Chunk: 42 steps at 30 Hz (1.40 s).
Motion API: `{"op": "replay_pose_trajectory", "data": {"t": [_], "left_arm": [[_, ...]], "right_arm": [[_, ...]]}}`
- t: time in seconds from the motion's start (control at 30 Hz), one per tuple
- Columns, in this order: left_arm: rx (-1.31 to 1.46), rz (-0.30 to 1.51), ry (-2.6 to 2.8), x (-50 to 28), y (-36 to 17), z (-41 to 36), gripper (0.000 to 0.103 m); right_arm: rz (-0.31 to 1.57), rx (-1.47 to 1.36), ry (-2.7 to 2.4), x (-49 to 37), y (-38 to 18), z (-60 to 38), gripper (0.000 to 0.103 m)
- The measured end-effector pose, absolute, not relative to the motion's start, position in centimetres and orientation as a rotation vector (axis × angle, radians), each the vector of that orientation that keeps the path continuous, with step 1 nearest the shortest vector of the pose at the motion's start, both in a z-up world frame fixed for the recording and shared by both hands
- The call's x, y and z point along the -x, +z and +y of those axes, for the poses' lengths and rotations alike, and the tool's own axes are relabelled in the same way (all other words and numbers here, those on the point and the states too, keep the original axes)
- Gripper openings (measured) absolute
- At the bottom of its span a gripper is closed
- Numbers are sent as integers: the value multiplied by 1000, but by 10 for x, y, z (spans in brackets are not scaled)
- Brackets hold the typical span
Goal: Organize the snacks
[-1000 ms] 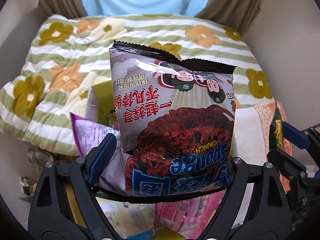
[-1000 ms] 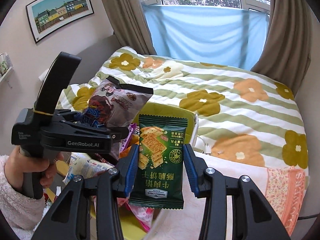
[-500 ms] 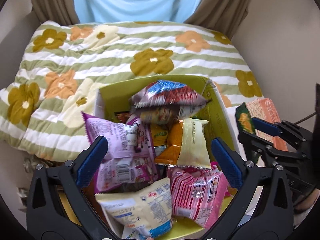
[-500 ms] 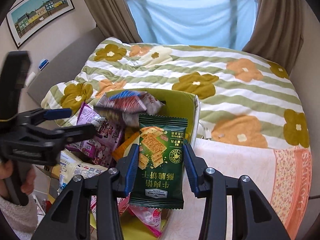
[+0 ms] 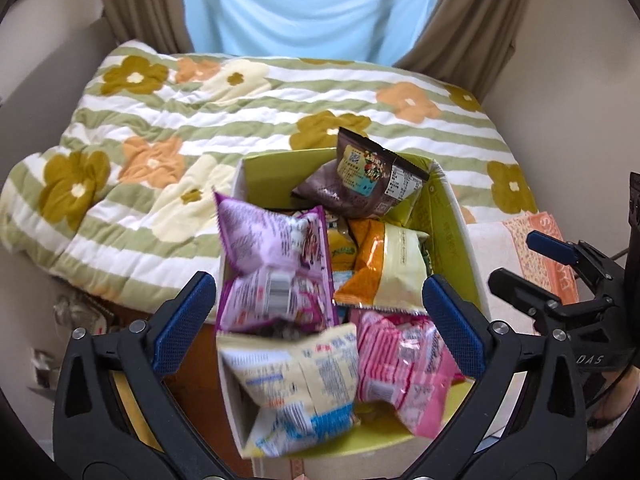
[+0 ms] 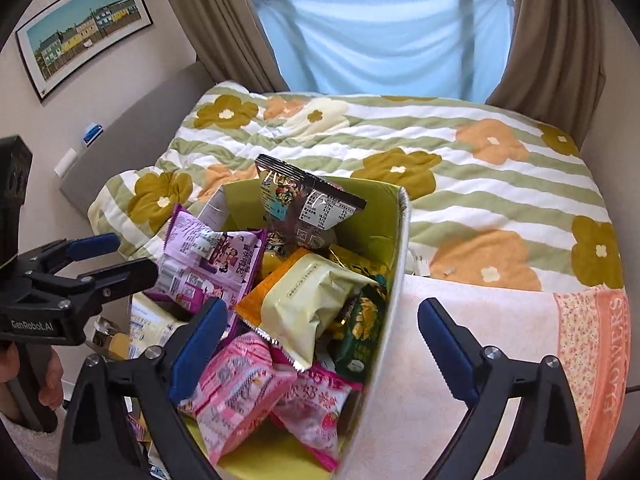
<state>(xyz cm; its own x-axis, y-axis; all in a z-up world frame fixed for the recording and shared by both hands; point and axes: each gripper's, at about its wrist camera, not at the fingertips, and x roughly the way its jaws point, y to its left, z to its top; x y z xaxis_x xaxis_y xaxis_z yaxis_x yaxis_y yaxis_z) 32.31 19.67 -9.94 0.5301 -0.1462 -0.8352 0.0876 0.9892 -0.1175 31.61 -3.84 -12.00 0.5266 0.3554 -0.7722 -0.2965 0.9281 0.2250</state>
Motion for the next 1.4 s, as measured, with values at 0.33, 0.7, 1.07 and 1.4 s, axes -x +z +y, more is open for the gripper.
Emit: {"op": "replay_pose_trajectory", "data": {"t": [0.33,0.7,1.07,1.4], "left_arm": [[68,881,-93,-229,-58,153,102],[40,648,-91,-92,0,84,102],[-19,591,-61,-32,9,68,102],[-47,563,-54,-29,6,74,102]], "right_arm": [[819,-51,397,-239,-78,-83,95],[598,1,244,-110,-2,-160,96],[575,17,63,-42,-7,-174,103],[560,-10,10,-35,-15,-173,103]]}}
